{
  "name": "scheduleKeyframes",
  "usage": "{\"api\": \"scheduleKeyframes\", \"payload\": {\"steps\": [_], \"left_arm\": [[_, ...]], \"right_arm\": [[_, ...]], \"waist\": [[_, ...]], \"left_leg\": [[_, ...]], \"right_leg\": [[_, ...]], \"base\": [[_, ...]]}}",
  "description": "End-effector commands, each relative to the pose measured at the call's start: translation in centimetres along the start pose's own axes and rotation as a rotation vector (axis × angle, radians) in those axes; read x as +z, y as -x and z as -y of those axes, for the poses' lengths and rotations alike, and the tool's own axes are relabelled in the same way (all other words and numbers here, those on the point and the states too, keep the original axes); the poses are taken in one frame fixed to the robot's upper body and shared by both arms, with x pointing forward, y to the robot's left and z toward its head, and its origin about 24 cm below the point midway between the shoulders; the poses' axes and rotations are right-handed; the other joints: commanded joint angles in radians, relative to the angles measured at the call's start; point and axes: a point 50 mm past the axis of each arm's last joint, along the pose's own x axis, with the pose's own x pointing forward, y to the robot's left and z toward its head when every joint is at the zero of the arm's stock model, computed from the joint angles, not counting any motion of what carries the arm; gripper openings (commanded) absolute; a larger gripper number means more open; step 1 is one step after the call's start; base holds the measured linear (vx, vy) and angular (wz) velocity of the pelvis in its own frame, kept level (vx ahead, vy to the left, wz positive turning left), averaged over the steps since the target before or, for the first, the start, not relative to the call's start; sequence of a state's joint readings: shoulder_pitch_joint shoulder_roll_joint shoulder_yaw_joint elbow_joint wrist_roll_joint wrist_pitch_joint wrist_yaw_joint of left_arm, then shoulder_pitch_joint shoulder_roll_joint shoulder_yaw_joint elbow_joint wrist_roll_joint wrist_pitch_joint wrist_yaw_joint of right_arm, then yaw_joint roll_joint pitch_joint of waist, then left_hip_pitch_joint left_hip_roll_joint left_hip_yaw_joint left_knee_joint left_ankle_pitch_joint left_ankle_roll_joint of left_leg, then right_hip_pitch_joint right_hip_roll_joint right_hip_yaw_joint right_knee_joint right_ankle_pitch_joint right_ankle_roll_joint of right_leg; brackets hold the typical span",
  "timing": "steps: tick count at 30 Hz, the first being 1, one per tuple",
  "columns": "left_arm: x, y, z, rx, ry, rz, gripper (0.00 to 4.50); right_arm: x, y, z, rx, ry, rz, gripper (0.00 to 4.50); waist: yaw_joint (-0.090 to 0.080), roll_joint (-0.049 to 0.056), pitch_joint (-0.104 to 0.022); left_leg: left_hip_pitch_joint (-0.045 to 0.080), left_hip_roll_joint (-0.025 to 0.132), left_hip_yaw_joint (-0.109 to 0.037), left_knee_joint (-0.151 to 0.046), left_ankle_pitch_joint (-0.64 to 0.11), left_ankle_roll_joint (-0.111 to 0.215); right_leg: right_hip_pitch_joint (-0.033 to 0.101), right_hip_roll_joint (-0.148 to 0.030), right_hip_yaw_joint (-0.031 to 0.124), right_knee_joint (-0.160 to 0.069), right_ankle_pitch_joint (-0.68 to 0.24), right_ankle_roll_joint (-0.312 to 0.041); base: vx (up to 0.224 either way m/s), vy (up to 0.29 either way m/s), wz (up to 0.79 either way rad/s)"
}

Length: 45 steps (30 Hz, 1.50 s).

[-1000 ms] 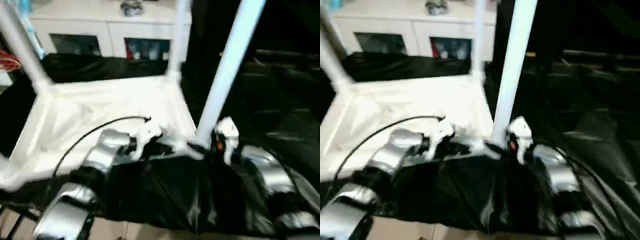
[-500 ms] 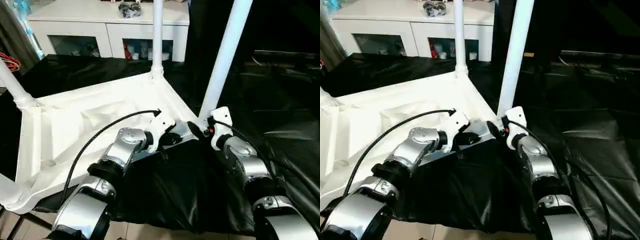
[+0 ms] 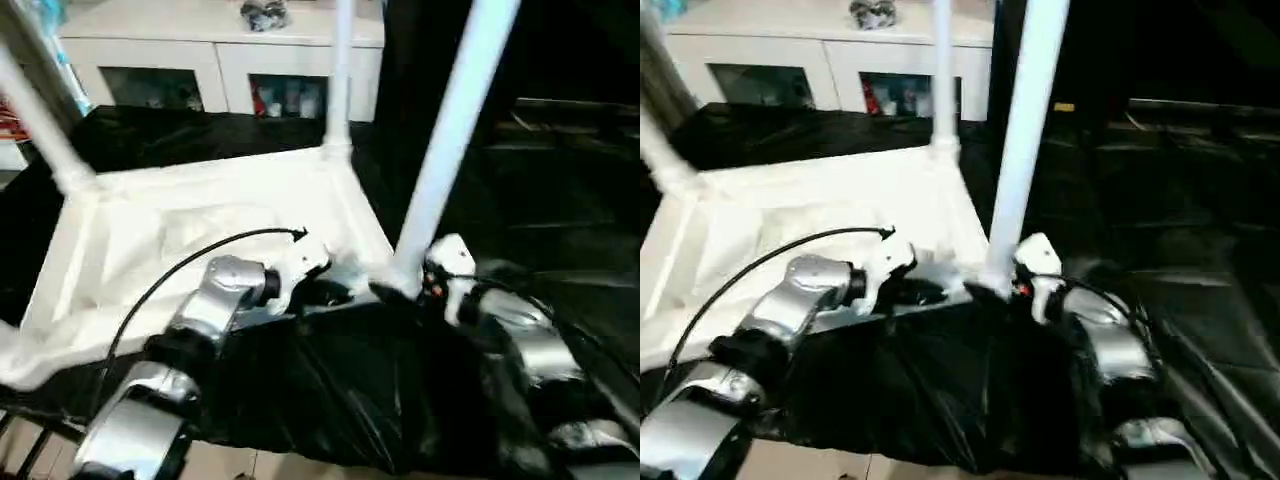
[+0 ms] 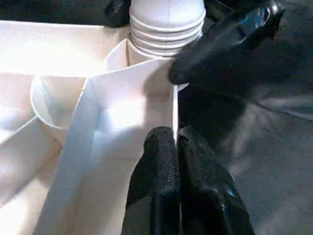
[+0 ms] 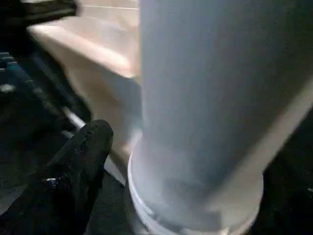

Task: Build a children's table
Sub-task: Rotate leg to tighten

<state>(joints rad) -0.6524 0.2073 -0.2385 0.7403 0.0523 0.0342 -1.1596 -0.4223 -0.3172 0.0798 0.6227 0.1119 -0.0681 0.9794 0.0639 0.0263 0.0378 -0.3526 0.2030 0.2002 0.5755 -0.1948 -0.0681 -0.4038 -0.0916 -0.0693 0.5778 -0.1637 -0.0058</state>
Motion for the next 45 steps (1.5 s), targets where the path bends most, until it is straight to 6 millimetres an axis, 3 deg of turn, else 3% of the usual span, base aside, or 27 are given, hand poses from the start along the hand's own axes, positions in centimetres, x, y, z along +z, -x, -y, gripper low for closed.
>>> {"api": "scheduleKeyframes", "payload": {"steps": [1, 4, 15, 21, 24, 26, 27, 28, 29, 33, 34, 39, 40, 45], "left_arm": [[1.5, -0.6, 0.6, -0.076, -0.064, 0.072, 0.0], [1.0, 0.3, 0.7, -0.117, -0.073, 0.05, 0.0], [0.3, 1.5, 0.9, -0.16, -0.063, 0.018, 0.0], [0.3, 1.2, 1.2, -0.164, -0.05, 0.031, 0.0], [0.5, 0.5, 0.8, -0.097, -0.027, 0.04, 0.0], [0.7, 0.1, 0.6, -0.063, -0.012, 0.04, 0.0], [1.0, -0.7, 0.2, 0.007, 0.005, 0.04, 0.0], [1.2, -1.1, -0.1, 0.047, 0.014, 0.038, 0.0], [1.3, -1.4, -0.2, 0.072, 0.019, 0.036, 0.0], [2.1, -3.2, -0.7, 0.204, 0.064, 0.037, 0.0], [2.4, -4.0, -0.8, 0.251, 0.078, 0.036, 0.0], [2.7, -5.0, -0.5, 0.262, 0.068, 0.031, 0.0], [2.8, -5.1, -0.5, 0.262, 0.065, 0.032, 0.0], [3.0, -4.9, 0.0, 0.181, 0.024, 0.07, 0.0]], "right_arm": [[-1.1, -0.8, -2.1, 0.182, -0.013, -0.06, 4.09], [-1.1, 0.3, -2.2, 0.265, 0.005, -0.096, 3.95], [-1.2, 1.0, -3.2, 0.386, -0.005, -0.139, 3.04], [-1.3, 0.8, -3.5, 0.37, -0.063, -0.104, 2.77], [-1.0, 0.1, -2.8, 0.236, -0.107, -0.046, 2.73], [-1.0, -0.3, -2.4, 0.168, -0.119, -0.032, 2.73], [-1.1, -1.2, -1.7, 0.026, -0.143, -0.029, 2.72], [-1.2, -1.7, -1.3, -0.05, -0.161, -0.028, 2.72], [-1.2, -2.0, -1.1, -0.095, -0.173, -0.029, 2.72], [-1.4, -4.3, -1.0, -0.261, -0.239, -0.027, 2.72], [-1.1, -5.7, -1.4, -0.314, -0.274, -0.018, 2.72], [-0.4, -7.6, -1.9, -0.372, -0.255, -0.026, 2.72], [-0.3, -7.8, -2.0, -0.373, -0.242, -0.024, 3.28], [0.0, -7.3, -1.6, -0.341, -0.241, 0.013, 3.78]], "waist": [[0.005, -0.012, -0.055], [0.006, -0.012, -0.054], [0.017, -0.014, -0.055], [0.018, -0.01, -0.054], [0.017, -0.009, -0.053], [0.012, -0.009, -0.051], [0.01, -0.013, -0.051], [-0.001, -0.01, -0.046], [-0.007, -0.012, -0.05], [-0.017, -0.013, -0.049], [-0.018, -0.009, -0.048], [-0.023, -0.002, -0.049], [-0.027, -0.005, -0.048], [-0.028, -0.005, -0.051]], "left_leg": [[0.0, 0.033, -0.009, -0.061, -0.193, 0.109], [0.0, 0.034, -0.01, -0.063, -0.203, 0.104], [0.002, 0.034, -0.01, -0.062, -0.183, 0.094], [0.004, 0.034, -0.01, -0.064, -0.203, 0.078], [0.004, 0.033, -0.01, -0.065, -0.213, 0.068], [0.006, 0.032, -0.012, -0.068, -0.233, 0.051], [0.006, 0.032, -0.013, -0.069, -0.238, 0.048], [0.006, 0.028, -0.013, -0.071, -0.258, 0.032], [0.009, 0.025, -0.018, -0.07, -0.268, 0.014], [0.009, 0.021, -0.016, -0.068, -0.271, 0.023], [0.008, 0.021, -0.017, -0.068, -0.27, 0.024], [0.006, 0.021, -0.021, -0.072, -0.294, 0.023], [0.006, 0.02, -0.02, -0.072, -0.303, 0.024], [0.003, 0.022, -0.019, -0.071, -0.296, 0.04]], "right_leg": [[0.05, -0.05, 0.036, -0.055, -0.191, -0.26], [0.052, -0.051, 0.036, -0.056, -0.203, -0.259], [0.05, -0.053, 0.037, -0.054, -0.203, -0.255], [0.05, -0.051, 0.037, -0.057, -0.22, -0.251], [0.05, -0.051, 0.038, -0.059, -0.233, -0.245], [0.047, -0.051, 0.037, -0.063, -0.273, -0.235], [0.047, -0.053, 0.037, -0.065, -0.287, -0.231], [0.041, -0.051, 0.037, -0.07, -0.334, -0.221], [0.044, -0.054, 0.035, -0.073, -0.375, -0.205], [0.041, -0.051, 0.036, -0.08, -0.387, -0.193], [0.039, -0.053, 0.036, -0.082, -0.391, -0.192], [0.04, -0.052, 0.032, -0.084, -0.397, -0.183], [0.04, -0.051, 0.032, -0.084, -0.393, -0.185], [0.043, -0.051, 0.035, -0.08, -0.349, -0.199]], "base": [[0.0, 0.0, 0.0], [0.0, 0.0, 0.0], [0.0, 0.0, 0.0], [0.0, 0.0, 0.0], [0.0, 0.0, 0.0], [0.0, 0.0, 0.0], [0.0, 0.0, 0.0], [0.0, 0.0, 0.0], [0.0, 0.0, 0.0], [0.0, 0.0, 0.0], [0.0, 0.0, 0.0], [0.0, 0.0, 0.0], [0.0, 0.0, 0.0], [0.0, 0.0, 0.0]]}}
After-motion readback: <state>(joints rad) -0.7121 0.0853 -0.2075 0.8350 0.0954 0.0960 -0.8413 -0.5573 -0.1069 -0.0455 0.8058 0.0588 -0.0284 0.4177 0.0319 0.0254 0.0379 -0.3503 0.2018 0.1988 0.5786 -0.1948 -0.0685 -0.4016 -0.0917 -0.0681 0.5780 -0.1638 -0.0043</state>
